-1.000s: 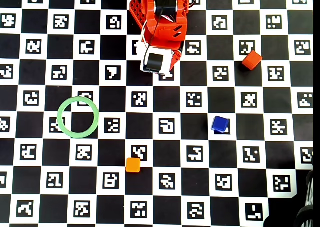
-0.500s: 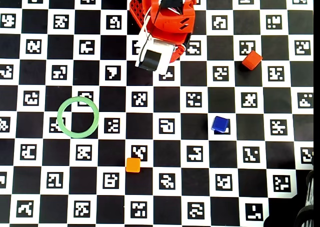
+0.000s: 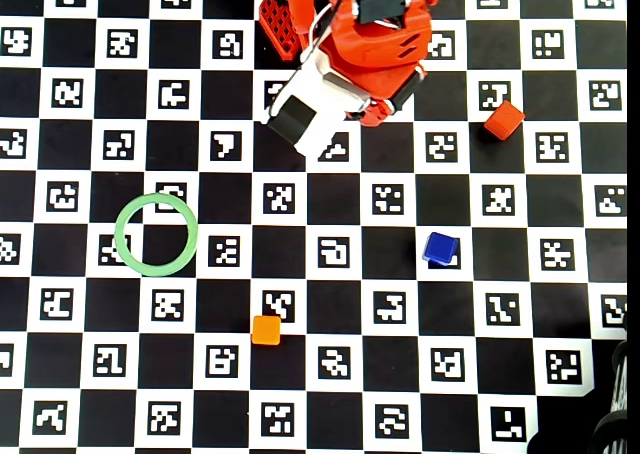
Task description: Grab the red cube then put it in the green circle then put the blue cube on top and finally the orange cube on top
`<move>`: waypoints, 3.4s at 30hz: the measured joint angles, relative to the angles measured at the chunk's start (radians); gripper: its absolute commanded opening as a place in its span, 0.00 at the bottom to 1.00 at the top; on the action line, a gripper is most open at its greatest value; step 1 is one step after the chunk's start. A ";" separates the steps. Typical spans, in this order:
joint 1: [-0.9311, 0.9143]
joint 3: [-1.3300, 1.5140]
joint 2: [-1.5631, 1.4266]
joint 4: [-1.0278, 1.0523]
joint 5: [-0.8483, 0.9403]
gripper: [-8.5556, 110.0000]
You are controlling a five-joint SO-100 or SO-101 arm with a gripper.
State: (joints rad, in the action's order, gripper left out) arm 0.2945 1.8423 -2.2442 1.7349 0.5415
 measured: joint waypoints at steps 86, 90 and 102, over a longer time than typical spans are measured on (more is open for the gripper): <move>0.773 0.293 0.517 -0.739 -1.499 0.48; 0.793 0.310 0.537 -0.753 -1.499 0.48; 0.865 0.327 0.568 -0.805 -1.499 0.48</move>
State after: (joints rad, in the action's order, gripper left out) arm 1.1597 2.1690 -1.6766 0.9296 -0.9572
